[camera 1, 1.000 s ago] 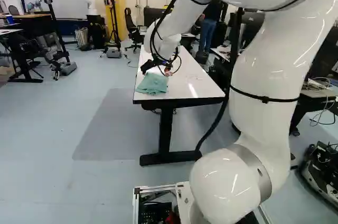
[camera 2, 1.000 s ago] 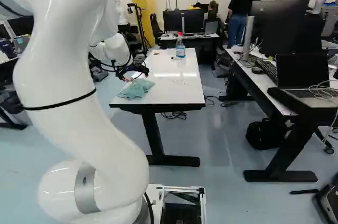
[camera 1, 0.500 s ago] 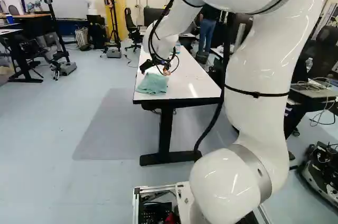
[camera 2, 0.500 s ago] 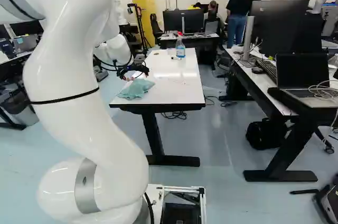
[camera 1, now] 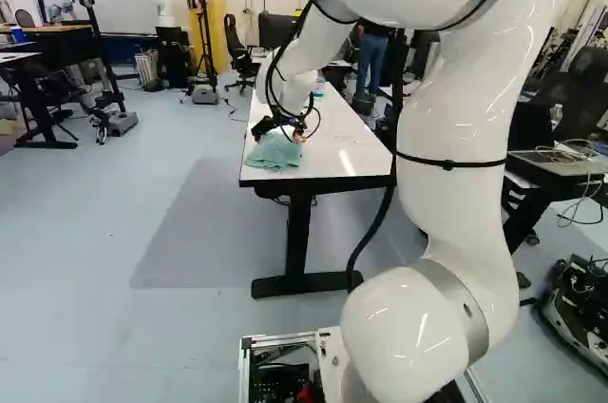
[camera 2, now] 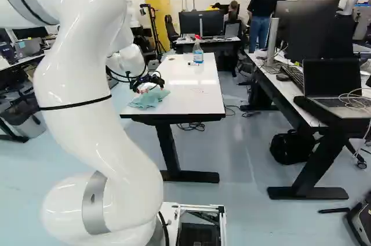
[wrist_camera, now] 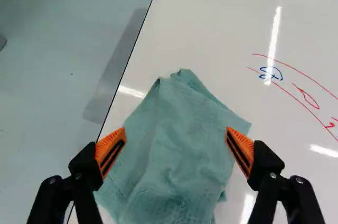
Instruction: Clean the table with the green towel
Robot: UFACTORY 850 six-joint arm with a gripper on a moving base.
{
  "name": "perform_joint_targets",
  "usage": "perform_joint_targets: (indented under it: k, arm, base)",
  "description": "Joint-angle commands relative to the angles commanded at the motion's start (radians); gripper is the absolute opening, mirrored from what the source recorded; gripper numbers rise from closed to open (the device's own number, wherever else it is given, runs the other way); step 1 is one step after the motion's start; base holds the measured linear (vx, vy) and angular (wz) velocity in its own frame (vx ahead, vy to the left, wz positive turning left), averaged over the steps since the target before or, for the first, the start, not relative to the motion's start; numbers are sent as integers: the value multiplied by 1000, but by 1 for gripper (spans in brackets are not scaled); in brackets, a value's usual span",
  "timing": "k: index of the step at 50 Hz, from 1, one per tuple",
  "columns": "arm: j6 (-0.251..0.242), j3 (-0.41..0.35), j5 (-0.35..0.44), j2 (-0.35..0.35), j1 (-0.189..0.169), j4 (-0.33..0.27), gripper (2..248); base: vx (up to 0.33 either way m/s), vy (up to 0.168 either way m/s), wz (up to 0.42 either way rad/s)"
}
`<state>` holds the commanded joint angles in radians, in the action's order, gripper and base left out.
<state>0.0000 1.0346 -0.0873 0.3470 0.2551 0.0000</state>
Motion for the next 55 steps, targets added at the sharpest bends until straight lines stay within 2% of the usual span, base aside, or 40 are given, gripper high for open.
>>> perform_joint_targets:
  k: [19, 20, 24, 25, 29, 30, 35, 36, 40, 41, 45, 46, 50, 51, 55]
  arm:
    - [0, 0, 0, 0, 0, 0, 247]
    - [0, 0, 0, 0, 0, 0, 227]
    - [0, 0, 0, 0, 0, 0, 227]
    - [0, 0, 0, 0, 0, 0, 189]
    - [0, 0, 0, 0, 0, 0, 189]
    - [0, 0, 0, 0, 0, 0, 150]
    - [0, 0, 0, 0, 0, 0, 150]
    - [0, 0, 0, 0, 0, 0, 112]
    - [0, 0, 0, 0, 0, 0, 112]
    - [0, 0, 0, 0, 0, 0, 75]
    - [0, 0, 0, 0, 0, 0, 75]
    - [0, 0, 0, 0, 0, 0, 44]
    - [0, 0, 0, 0, 0, 0, 44]
    - [0, 0, 0, 0, 0, 0, 32]
    - [0, 0, 0, 0, 0, 0, 32]
  base:
    - [0, 0, 0]
    - [0, 0, 0]
    - [0, 0, 0]
    - [0, 0, 0]
    - [0, 0, 0]
    - [0, 0, 0]
    - [0, 0, 0]
    - [0, 0, 0]
    - [0, 0, 0]
    - [0, 0, 0]
    - [0, 0, 0]
    - [0, 0, 0]
    - [0, 0, 0]
    - [0, 0, 0]
    - [0, 0, 0]
